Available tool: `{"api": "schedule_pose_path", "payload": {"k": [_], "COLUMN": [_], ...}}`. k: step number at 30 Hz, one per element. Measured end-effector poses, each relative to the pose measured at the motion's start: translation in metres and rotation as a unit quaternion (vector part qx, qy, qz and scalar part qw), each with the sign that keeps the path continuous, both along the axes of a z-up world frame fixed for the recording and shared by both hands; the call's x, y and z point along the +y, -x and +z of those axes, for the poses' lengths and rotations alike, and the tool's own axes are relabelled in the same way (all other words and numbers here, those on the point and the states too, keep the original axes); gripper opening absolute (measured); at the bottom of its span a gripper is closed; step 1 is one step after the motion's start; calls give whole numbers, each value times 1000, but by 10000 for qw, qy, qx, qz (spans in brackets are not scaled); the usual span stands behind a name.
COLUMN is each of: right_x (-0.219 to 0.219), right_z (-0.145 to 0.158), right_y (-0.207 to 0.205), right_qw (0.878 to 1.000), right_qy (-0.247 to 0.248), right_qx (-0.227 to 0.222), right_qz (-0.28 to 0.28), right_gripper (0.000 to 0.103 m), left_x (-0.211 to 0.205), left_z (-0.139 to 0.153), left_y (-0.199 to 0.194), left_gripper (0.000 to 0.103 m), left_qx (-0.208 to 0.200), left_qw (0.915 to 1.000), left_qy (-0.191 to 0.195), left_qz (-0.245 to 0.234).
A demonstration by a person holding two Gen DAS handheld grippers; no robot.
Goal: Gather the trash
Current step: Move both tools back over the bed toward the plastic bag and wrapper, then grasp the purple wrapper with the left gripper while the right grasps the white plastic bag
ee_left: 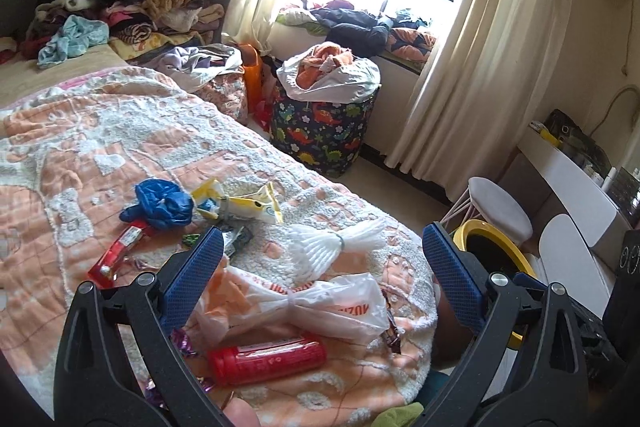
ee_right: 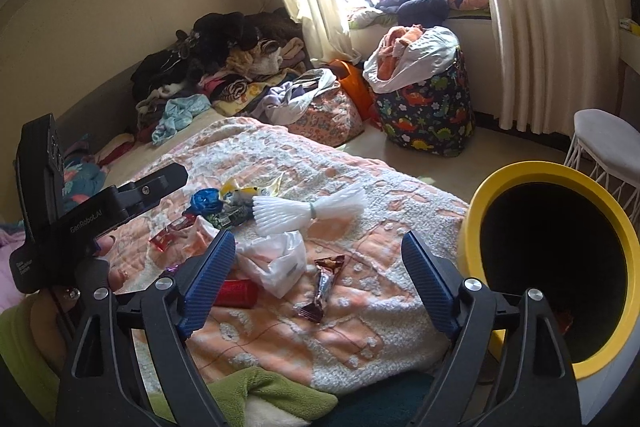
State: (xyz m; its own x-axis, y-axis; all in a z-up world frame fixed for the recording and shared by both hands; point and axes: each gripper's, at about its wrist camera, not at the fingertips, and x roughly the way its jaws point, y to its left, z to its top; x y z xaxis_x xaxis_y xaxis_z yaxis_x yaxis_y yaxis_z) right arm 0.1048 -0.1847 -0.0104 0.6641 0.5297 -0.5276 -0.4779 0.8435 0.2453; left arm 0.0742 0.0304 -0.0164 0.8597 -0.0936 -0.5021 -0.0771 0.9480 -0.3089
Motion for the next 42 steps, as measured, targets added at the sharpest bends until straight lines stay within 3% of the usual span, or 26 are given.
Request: {"api": "schedule_pose_path", "payload": {"k": [18, 25, 31, 33, 39, 42], "right_x": [80, 104, 117, 120, 125, 124], "right_z": [-42, -59, -72, -77, -86, -90], "right_y": [-28, -45, -57, -59, -62, -64], "right_qw": [9926, 9888, 9847, 9838, 9812, 9798], "right_qy": [663, 902, 1049, 1083, 1157, 1151], "right_qx": [633, 801, 978, 1033, 1151, 1259], "right_qz": [798, 884, 990, 984, 1027, 1043], "right_gripper": [88, 88, 88, 88, 78, 68], "left_x": [79, 95, 99, 99, 98, 94], "left_z": [-32, -51, -69, -76, -87, -91], "left_y": [42, 56, 61, 62, 62, 60], "left_gripper": [91, 91, 91, 87, 76, 74], "left_qx": [429, 754, 1058, 1168, 1306, 1374], "left_qw": [9970, 9951, 9920, 9903, 9876, 9866], "left_qy": [115, 212, 511, 635, 834, 862], "left_qz": [637, 605, 456, 397, 257, 162]}}
